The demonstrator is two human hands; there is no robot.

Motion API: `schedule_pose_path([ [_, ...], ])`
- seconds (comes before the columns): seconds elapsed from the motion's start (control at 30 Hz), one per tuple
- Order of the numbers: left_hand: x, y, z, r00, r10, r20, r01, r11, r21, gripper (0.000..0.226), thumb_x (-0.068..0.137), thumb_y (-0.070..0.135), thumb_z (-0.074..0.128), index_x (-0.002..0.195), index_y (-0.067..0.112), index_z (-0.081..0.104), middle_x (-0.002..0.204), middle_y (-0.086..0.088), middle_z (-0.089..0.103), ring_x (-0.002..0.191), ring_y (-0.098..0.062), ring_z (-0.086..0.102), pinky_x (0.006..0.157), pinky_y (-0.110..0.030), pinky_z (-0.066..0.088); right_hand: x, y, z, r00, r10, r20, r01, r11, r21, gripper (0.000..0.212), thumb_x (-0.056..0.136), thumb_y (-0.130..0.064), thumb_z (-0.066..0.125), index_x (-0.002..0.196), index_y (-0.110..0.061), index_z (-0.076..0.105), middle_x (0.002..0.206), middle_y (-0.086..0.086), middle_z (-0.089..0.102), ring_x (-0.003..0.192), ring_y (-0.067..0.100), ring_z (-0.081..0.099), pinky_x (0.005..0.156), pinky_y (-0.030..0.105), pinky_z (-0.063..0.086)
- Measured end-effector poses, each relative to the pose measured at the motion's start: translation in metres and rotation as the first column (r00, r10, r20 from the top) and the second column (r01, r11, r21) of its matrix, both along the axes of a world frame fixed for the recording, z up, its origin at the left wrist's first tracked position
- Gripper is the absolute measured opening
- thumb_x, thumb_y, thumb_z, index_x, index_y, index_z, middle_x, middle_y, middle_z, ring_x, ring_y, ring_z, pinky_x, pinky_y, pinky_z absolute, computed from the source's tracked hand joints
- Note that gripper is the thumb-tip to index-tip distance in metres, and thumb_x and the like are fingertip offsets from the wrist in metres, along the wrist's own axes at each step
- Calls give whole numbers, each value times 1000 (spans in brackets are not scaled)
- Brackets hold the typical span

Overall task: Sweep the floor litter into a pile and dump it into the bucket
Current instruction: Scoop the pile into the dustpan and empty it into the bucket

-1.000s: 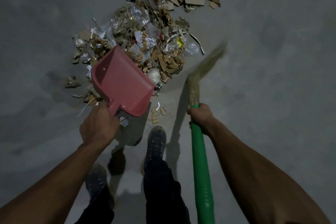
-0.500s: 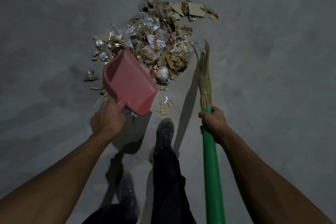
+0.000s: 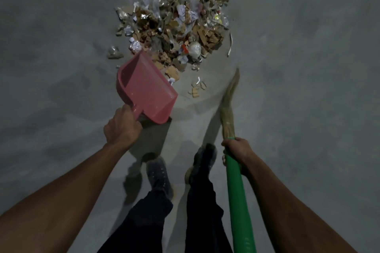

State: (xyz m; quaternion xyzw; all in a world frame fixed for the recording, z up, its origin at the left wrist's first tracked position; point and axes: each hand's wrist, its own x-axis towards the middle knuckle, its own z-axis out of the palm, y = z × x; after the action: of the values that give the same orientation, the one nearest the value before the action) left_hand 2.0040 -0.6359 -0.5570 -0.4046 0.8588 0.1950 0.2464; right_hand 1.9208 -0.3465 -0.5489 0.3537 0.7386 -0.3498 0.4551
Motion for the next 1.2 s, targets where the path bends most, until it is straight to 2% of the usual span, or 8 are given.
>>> schedule_pose_path([
  [0.1,13,-1,-20,999,30,35,-30,999,-11,24,89,16,62,109,9,52,97,-11,52,78,-29,50,67,-37,39,23,-24,-34,988,139,69,-137,990,-29,42,79,-15,64,116,3,58,87,21,65,66,32,65,56,33,56],
  [0.2,26,-3,-38,997,53,60,-52,998,-21,22,90,21,60,106,8,51,100,-14,54,86,-33,55,69,-37,38,30,-47,-76,948,311,69,-303,947,-108,72,60,-41,66,125,-9,57,101,14,67,88,35,68,83,49,58],
  [0.37,45,-9,-58,993,86,86,-86,996,3,28,90,31,58,105,9,53,105,-17,59,93,-38,60,71,-37,42,5,-83,-58,978,205,-48,-211,960,-187,40,84,-12,61,121,0,53,85,18,58,63,30,61,59,41,57],
  [0.53,53,-8,-49,981,177,85,-182,982,56,36,91,43,56,103,9,55,97,-13,56,93,-38,59,72,-36,42,-6,-46,-22,920,336,-203,-351,935,-43,30,84,-17,60,114,-12,53,91,15,60,69,30,62,63,44,61],
  [0.67,56,-6,-36,972,227,66,-232,970,74,30,91,37,56,105,10,57,106,-18,62,94,-38,60,73,-36,43,-5,-15,14,865,434,-250,-438,898,45,34,76,-29,59,108,-23,50,93,14,62,82,40,67,72,56,58],
  [0.9,69,-9,-14,949,301,97,-309,948,79,31,90,31,59,111,9,58,112,-21,62,98,-41,60,76,-38,44,16,20,57,851,458,-258,-466,884,32,40,91,-22,64,123,-26,41,97,15,59,62,30,62,47,34,55],
  [1.07,86,-17,-19,916,372,150,-387,919,82,36,93,36,55,113,7,59,117,-22,62,104,-42,60,88,-44,48,44,11,49,705,639,-308,-672,740,-3,43,94,-20,60,131,-26,39,88,7,58,57,26,61,42,32,52],
  [1.2,100,-23,-32,900,402,169,-420,904,80,39,94,41,50,113,9,59,119,-22,61,105,-42,60,91,-45,48,62,-10,13,446,840,-308,-883,470,3,57,93,-21,59,144,-21,32,102,8,60,77,25,58,63,34,49],
])
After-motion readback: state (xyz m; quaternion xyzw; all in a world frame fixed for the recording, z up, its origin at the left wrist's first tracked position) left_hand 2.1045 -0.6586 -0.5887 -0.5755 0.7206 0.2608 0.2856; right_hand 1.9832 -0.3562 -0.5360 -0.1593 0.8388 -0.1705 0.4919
